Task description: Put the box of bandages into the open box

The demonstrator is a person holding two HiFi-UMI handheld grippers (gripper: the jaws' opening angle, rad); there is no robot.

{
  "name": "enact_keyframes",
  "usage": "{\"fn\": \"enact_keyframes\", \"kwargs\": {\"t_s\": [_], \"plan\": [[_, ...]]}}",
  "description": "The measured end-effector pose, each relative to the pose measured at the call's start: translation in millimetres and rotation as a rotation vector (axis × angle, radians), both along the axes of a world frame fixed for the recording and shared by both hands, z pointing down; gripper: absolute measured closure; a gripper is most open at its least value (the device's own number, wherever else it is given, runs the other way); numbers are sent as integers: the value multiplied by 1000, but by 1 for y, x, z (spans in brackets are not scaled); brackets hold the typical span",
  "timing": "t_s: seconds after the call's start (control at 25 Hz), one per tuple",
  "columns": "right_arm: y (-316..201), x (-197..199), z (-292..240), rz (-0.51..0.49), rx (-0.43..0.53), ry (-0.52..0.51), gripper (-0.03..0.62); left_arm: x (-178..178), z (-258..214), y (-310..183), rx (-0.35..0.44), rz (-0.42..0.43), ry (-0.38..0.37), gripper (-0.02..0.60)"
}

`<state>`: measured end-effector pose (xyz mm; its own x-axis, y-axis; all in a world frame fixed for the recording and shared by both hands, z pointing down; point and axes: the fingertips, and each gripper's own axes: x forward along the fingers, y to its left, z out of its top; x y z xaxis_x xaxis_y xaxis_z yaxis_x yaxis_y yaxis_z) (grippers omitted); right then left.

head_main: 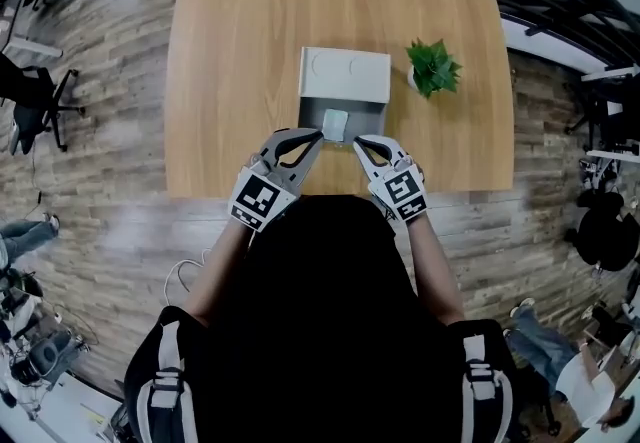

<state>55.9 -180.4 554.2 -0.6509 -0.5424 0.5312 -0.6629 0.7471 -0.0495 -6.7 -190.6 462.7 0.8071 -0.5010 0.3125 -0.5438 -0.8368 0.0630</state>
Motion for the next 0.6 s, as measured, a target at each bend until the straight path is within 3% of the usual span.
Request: {"fn": "enact_keyframes", "kwargs": {"t_s": [0.6], "plan": [[-13, 6, -63, -51, 127, -57, 569, 9, -11, 10, 2, -64, -11, 558]]}}
